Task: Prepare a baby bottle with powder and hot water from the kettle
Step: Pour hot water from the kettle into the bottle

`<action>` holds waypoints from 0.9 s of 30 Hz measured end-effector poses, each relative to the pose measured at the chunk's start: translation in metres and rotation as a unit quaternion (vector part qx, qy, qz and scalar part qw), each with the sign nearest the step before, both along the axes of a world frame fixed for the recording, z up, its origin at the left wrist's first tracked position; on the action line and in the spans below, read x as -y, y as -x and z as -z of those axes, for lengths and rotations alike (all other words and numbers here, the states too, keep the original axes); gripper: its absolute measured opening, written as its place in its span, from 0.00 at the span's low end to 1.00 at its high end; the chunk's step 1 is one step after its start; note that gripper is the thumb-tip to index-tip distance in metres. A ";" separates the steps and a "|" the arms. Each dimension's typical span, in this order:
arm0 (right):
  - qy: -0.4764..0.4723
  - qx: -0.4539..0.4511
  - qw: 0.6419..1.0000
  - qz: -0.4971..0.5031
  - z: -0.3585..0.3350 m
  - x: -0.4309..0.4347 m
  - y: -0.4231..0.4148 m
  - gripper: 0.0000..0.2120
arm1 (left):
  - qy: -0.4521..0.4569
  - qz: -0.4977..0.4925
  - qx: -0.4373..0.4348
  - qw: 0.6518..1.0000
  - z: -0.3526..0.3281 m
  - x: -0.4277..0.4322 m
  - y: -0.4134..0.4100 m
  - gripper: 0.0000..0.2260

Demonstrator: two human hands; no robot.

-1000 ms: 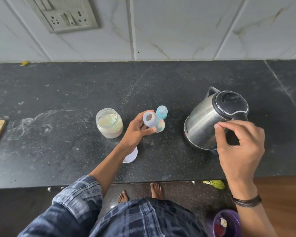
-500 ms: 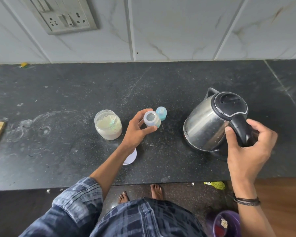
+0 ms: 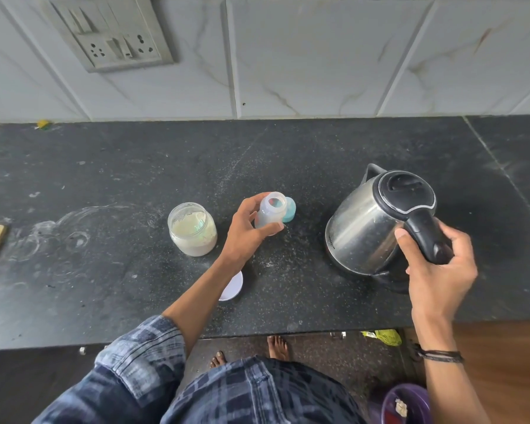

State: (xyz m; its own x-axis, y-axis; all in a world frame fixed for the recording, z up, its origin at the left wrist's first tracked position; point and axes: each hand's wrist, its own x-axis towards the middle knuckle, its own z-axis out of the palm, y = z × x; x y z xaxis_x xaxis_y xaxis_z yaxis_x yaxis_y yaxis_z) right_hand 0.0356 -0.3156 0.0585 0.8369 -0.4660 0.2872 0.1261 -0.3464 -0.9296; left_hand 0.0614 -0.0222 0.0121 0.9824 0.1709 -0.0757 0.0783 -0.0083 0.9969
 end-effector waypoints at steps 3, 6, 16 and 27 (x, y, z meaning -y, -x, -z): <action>-0.017 0.002 1.000 -0.002 0.000 0.002 -0.002 0.19 | 0.000 -0.004 -0.005 1.000 -0.002 -0.001 -0.001 0.26; -0.023 -0.001 1.000 -0.020 -0.004 0.003 -0.006 0.20 | -0.002 -0.004 -0.009 1.000 -0.004 -0.003 -0.001 0.25; -0.011 0.010 0.986 -0.167 -0.027 0.005 -0.019 0.21 | -0.011 -0.021 -0.012 1.000 -0.004 -0.004 0.004 0.26; 0.055 0.017 0.960 -0.273 -0.041 -0.010 -0.040 0.22 | -0.020 -0.054 -0.025 0.998 -0.007 -0.012 0.005 0.28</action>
